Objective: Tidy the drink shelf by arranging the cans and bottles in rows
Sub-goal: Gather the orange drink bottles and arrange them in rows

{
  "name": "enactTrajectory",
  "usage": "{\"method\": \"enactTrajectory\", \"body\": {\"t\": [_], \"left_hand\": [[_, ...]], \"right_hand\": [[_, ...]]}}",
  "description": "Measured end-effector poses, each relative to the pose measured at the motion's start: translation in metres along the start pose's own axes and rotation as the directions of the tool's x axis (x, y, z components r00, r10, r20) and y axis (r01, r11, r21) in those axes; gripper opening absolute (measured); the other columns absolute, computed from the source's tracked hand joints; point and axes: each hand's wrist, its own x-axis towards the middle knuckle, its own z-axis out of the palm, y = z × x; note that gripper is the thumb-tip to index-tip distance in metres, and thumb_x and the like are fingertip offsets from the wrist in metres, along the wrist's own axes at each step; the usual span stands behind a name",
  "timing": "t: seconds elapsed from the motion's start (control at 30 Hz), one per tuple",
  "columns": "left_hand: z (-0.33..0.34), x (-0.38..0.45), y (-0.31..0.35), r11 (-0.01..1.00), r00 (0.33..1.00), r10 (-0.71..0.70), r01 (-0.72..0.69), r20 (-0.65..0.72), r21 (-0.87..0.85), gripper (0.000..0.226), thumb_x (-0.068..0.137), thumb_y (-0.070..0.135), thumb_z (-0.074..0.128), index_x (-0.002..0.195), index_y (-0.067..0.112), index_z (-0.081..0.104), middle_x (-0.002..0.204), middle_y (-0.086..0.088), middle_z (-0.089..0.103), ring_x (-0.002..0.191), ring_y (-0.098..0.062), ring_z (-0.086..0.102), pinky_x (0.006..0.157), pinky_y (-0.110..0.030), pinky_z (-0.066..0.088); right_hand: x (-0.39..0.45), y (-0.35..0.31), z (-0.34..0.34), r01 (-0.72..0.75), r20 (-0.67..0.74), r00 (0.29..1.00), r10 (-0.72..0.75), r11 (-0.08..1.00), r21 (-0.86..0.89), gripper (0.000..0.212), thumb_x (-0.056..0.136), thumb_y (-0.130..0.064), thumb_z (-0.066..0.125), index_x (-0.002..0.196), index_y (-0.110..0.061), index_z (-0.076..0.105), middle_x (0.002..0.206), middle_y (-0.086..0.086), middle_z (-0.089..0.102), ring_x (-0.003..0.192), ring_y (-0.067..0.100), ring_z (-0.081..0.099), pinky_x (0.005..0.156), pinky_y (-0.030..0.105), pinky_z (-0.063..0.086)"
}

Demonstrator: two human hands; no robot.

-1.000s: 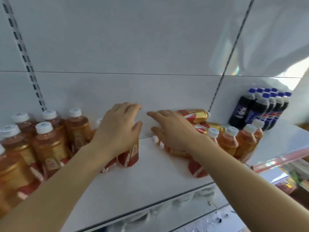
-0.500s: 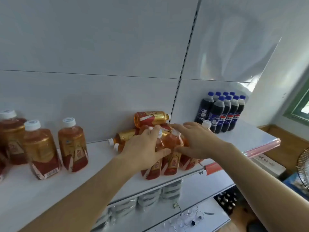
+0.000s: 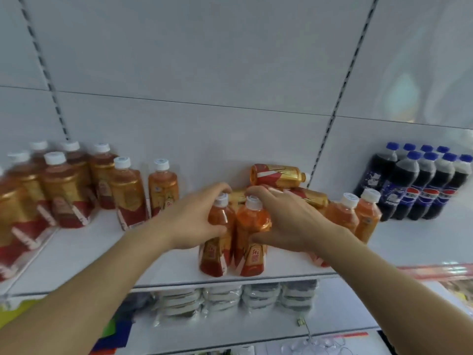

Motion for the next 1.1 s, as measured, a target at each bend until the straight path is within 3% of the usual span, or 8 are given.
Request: {"method": "enactTrajectory", "body": {"t": [0.13, 0.4, 0.5, 0.63, 0.77, 0.9, 1.0, 1.1], "left_hand": [[-0.041, -0.029, -0.060, 0.993, 0.996, -0.087, 0.088, -0.019, 0.080, 0.083, 0.088, 0.028, 0.083, 0.156, 0.038, 0.037, 0.156, 0.013, 0.046, 0.136, -0.003, 0.045, 0.100, -0.020, 0.038], [-0.093, -0.064, -0.159, 0.975, 0.977, -0.195, 0.203, -0.086, 0.095, 0.090, 0.088, 0.025, 0.083, 0.161, 0.037, 0.030, 0.166, 0.010, 0.034, 0.148, -0.011, 0.040, 0.112, -0.028, 0.041], [-0.088, -0.065, -0.163, 0.987, 0.987, -0.135, 0.142, -0.090, 0.073, 0.088, 0.091, 0.024, 0.079, 0.161, 0.038, 0.027, 0.167, 0.011, 0.029, 0.147, -0.011, 0.040, 0.112, -0.030, 0.044], [-0.084, -0.065, -0.166, 0.993, 0.990, -0.104, 0.108, -0.099, 0.037, 0.088, 0.093, 0.024, 0.076, 0.162, 0.040, 0.023, 0.168, 0.012, 0.024, 0.147, -0.012, 0.040, 0.108, -0.028, 0.046], [-0.083, -0.064, -0.162, 0.995, 0.991, -0.070, 0.078, -0.116, 0.066, 0.089, 0.093, 0.031, 0.075, 0.164, 0.033, 0.021, 0.170, 0.009, 0.019, 0.157, -0.017, 0.024, 0.123, -0.040, 0.035], [-0.084, -0.049, -0.133, 0.949, 0.928, 0.116, 0.001, -0.353, 0.316, 0.074, 0.094, 0.046, 0.067, 0.157, 0.020, 0.038, 0.160, -0.004, 0.041, 0.151, -0.027, 0.035, 0.123, -0.048, 0.034], [-0.069, -0.031, -0.092, 0.961, 0.860, 0.237, -0.140, -0.451, 0.237, 0.062, 0.097, 0.036, 0.070, 0.152, 0.016, 0.049, 0.150, -0.005, 0.054, 0.142, -0.026, 0.047, 0.117, -0.041, 0.040], [-0.035, -0.010, -0.056, 0.952, 0.870, 0.301, -0.251, -0.391, 0.174, 0.063, 0.093, 0.042, 0.065, 0.150, 0.017, 0.053, 0.147, -0.002, 0.057, 0.138, -0.023, 0.050, 0.114, -0.037, 0.042]], "right_hand": [[0.043, -0.054, 0.019, 0.070, -0.035, 0.997, -0.067, 0.995, 0.078, 0.093, 0.085, -0.051, 0.081, 0.157, -0.035, 0.024, 0.148, 0.003, 0.059, 0.114, 0.030, 0.067, 0.090, 0.046, 0.058], [0.124, -0.140, 0.054, 0.117, -0.106, 0.989, -0.102, 0.982, 0.149, 0.089, 0.091, -0.043, 0.074, 0.161, -0.037, 0.019, 0.145, 0.003, 0.059, 0.100, 0.033, 0.067, 0.076, 0.045, 0.059], [0.133, -0.148, 0.061, 0.111, -0.101, 0.990, -0.096, 0.981, 0.159, 0.090, 0.092, -0.046, 0.074, 0.162, -0.037, 0.017, 0.159, 0.002, 0.048, 0.113, 0.034, 0.066, 0.081, 0.046, 0.058], [0.133, -0.145, 0.063, 0.109, -0.092, 0.991, -0.093, 0.977, 0.182, 0.090, 0.094, -0.047, 0.074, 0.162, -0.036, 0.017, 0.162, -0.002, 0.043, 0.104, 0.027, 0.066, 0.077, 0.041, 0.056], [0.128, -0.145, 0.065, 0.115, -0.119, 0.988, -0.099, 0.984, 0.136, 0.095, 0.096, -0.054, 0.070, 0.166, -0.039, 0.008, 0.169, -0.004, 0.034, 0.120, 0.029, 0.063, 0.080, 0.041, 0.059], [0.107, -0.123, 0.057, 0.093, -0.232, 0.970, -0.068, 0.991, 0.096, 0.086, 0.102, -0.061, 0.057, 0.168, -0.033, 0.010, 0.163, -0.001, 0.040, 0.133, 0.030, 0.056, 0.096, 0.047, 0.056], [0.083, -0.086, 0.050, -0.016, -0.274, 0.961, 0.032, 0.998, 0.061, 0.076, 0.105, -0.055, 0.054, 0.168, -0.025, 0.023, 0.159, 0.003, 0.047, 0.137, 0.031, 0.052, 0.108, 0.047, 0.049], [0.061, -0.042, 0.049, -0.131, -0.250, 0.959, 0.135, 0.991, 0.030, 0.074, 0.104, -0.049, 0.058, 0.166, -0.023, 0.029, 0.159, 0.004, 0.048, 0.144, 0.033, 0.046, 0.114, 0.047, 0.044]]}}
